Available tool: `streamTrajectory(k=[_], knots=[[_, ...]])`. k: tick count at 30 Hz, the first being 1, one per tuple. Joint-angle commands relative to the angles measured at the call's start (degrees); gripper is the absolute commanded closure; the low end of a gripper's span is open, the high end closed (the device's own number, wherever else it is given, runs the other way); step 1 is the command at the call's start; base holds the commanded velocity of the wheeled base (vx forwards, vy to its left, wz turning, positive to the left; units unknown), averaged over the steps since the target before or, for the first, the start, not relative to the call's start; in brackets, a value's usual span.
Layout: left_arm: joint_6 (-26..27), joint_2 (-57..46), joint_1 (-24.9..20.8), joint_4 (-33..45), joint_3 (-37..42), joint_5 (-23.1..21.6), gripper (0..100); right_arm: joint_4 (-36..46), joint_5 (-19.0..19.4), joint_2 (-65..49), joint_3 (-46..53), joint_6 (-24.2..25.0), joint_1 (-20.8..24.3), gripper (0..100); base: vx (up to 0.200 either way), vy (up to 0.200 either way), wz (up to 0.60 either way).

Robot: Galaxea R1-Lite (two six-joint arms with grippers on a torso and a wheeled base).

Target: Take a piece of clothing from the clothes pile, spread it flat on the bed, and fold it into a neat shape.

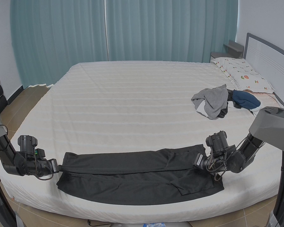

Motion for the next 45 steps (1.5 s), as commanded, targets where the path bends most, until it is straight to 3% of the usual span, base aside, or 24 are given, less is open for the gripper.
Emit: streamTrajectory(k=[1, 14, 15, 27, 31, 34, 35, 39, 45], knots=[[0.0, 1.0, -0.2, -0.1, 1.2, 1.1, 100, 0.0, 0.0, 0.3, 0.5, 0.0, -0.1, 100, 0.000, 0.000, 0.00], [-0.1, 0.7, -0.2, -0.4, 1.7, 2.1, 100, 0.0, 0.0, -0.2, 1.2, -0.8, -0.4, 100, 0.000, 0.000, 0.00], [-0.1, 0.6, -0.2, -0.3, 1.7, 2.1, 0, 0.0, 0.0, -0.1, 1.2, -0.8, -0.3, 0, 0.000, 0.000, 0.00], [-0.8, -1.2, 0.2, -0.3, 0.3, 2.2, 0, 0.5, 0.7, -9.1, 1.2, -0.4, -2.8, 0, 0.000, 0.000, 0.00], [-4.9, -3.0, 0.5, 0.1, -2.3, 2.1, 0, 0.5, 1.1, -10.9, 1.1, -0.3, -5.4, 0, 0.000, 0.000, 0.00], [-8.2, -2.9, 0.4, 0.6, -4.8, 2.0, 0, 0.0, 2.5, -10.5, 1.2, 0.0, -6.4, 0, 0.000, 0.000, 0.00], [-10.6, -1.9, 0.1, 1.6, -7.7, 1.9, 0, 0.0, 5.3, -10.0, 1.7, 0.6, -7.0, 0, 0.000, 0.000, 0.00], [-13.8, 2.6, -0.1, 4.0, -12.8, 1.2, 0, -0.1, 9.9, -9.5, 3.4, 1.0, -7.4, 0, 0.000, 0.000, 0.00], [-18.5, 9.5, -1.3, 3.9, -18.3, 0.5, 0, -0.2, 12.8, -9.3, 3.2, 1.1, -9.2, 0, 0.000, 0.000, 0.00]])
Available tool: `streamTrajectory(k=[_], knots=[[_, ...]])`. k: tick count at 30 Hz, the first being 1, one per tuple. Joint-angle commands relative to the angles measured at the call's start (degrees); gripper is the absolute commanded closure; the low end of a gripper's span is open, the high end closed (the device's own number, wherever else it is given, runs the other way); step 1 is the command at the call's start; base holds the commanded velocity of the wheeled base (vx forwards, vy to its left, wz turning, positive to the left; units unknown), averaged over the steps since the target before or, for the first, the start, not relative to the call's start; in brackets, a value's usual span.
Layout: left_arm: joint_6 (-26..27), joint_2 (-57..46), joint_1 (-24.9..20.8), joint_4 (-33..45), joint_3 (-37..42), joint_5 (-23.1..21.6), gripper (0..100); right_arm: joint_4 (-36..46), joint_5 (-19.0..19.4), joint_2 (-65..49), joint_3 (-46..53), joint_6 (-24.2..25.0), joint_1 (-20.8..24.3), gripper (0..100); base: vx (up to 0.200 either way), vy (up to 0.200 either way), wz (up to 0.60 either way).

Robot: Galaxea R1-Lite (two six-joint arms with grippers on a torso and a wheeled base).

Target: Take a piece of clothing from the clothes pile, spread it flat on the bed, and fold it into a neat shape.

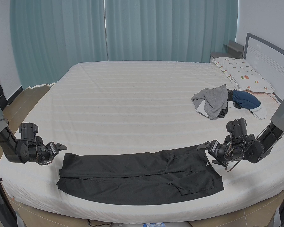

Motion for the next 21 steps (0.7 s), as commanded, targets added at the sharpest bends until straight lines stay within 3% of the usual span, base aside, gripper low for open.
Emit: streamTrajectory(k=[1, 2, 3, 10, 13, 16, 21], knots=[[-2.1, 6.7, -1.0, 0.1, -4.5, -1.0, 0, -0.1, 2.1, 0.3, 0.4, 0.1, -1.6, 0, 0.000, 0.000, 0.00], [-2.2, 6.9, -1.1, 0.0, -4.7, -1.4, 0, -0.1, 2.5, 0.4, 0.5, 0.1, -1.6, 0, 0.000, 0.000, 0.00], [-2.1, 6.9, -1.1, 0.0, -4.8, -1.6, 100, -0.1, 2.5, 0.4, 0.5, 0.1, -1.6, 0, 0.000, 0.000, 0.00], [-2.7, 8.8, -1.9, -0.1, -7.1, -2.0, 100, -0.1, 3.4, 1.4, 1.2, 0.0, -1.7, 0, 0.000, 0.000, 0.00], [-6.1, 8.7, -1.7, -0.1, -8.5, -1.7, 100, -0.8, 3.3, 2.0, 2.1, -1.1, -1.6, 0, 0.000, 0.000, 0.00], [-9.5, 8.3, -1.6, -0.1, -9.1, -1.6, 100, -5.3, 5.0, 3.6, 3.6, -3.8, -1.8, 0, 0.000, 0.000, 0.00], [-10.0, 8.5, -1.6, 0.0, -9.3, -0.5, 100, -14.9, 6.6, 7.0, 7.0, -8.8, -2.5, 0, 0.000, 0.000, 0.00]])
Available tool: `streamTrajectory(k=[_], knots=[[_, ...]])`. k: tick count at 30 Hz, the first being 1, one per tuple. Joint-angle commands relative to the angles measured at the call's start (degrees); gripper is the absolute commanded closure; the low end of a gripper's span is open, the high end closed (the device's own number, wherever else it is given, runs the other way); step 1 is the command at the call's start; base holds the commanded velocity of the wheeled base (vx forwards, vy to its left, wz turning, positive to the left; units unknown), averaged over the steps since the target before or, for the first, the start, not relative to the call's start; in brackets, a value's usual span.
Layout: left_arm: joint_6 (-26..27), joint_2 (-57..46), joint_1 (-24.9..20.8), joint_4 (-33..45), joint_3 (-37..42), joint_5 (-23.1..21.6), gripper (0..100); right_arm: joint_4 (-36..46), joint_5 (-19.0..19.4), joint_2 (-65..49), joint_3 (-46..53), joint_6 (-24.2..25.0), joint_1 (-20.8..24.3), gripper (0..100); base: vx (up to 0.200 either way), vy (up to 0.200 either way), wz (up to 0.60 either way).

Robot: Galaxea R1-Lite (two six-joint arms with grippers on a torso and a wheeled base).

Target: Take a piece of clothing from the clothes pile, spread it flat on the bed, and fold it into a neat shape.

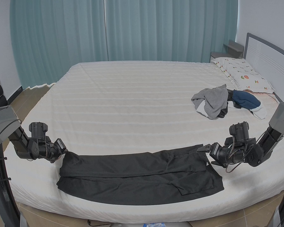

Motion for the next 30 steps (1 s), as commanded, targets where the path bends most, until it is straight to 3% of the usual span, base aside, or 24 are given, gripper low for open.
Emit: streamTrajectory(k=[1, 7, 13, 26, 27, 30], knots=[[-0.7, 0.4, 0.1, 0.0, -0.6, 0.6, 100, -6.9, 1.9, 4.6, 3.7, -3.5, -0.6, 0, 0.000, 0.000, 0.00], [-0.7, 0.4, 0.1, 0.3, -0.6, 0.6, 100, -12.1, 6.3, 6.6, 6.2, -7.6, -1.8, 0, 0.000, 0.000, 0.00], [-0.7, 0.4, 0.1, 0.3, -0.6, 0.6, 100, -14.2, 7.2, 7.1, 7.7, -9.9, -2.3, 0, 0.000, 0.000, 0.00], [-0.7, 0.7, 0.1, 0.3, -0.6, 0.6, 100, -20.5, 8.6, 12.1, 7.1, -10.0, -1.9, 0, 0.000, 0.000, 0.00], [-0.7, 0.7, 0.1, 0.3, -0.6, 0.6, 100, -20.5, 8.6, 12.2, 7.1, -10.0, -1.9, 100, 0.000, 0.000, 0.00], [-0.7, 0.7, 0.1, 0.3, -0.6, 0.6, 100, -20.5, 8.6, 11.6, 7.5, -10.0, -2.0, 100, 0.000, 0.000, 0.00]])
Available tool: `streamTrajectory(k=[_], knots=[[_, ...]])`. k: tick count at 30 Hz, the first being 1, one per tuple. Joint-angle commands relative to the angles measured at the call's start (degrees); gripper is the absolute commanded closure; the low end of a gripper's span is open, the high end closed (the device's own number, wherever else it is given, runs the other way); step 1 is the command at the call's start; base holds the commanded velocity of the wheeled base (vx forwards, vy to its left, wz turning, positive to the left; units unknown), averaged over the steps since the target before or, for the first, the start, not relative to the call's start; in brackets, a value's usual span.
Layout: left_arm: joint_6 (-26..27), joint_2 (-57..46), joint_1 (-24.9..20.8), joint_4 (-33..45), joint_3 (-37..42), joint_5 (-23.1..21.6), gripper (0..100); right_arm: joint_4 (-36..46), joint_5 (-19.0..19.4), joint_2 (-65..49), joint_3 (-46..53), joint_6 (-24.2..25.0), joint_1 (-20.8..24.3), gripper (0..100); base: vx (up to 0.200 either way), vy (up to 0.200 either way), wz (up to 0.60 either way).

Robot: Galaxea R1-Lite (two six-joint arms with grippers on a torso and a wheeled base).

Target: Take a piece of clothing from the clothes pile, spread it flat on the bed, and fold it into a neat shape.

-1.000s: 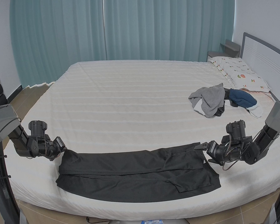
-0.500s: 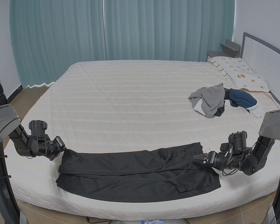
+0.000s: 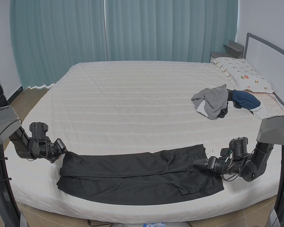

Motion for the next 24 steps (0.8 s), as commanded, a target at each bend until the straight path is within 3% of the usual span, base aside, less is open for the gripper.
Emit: streamTrajectory(k=[1, 24], knots=[[0.0, 0.1, 0.0, 0.0, 0.0, 0.0, 100, 0.0, 0.0, 0.7, 0.3, 0.0, 0.0, 100, 0.000, 0.000, 0.00], [0.0, 0.9, 0.0, -0.2, -0.4, 0.0, 100, -3.2, -0.2, -1.3, 6.6, -0.4, -1.8, 100, 0.000, 0.000, 0.00]])
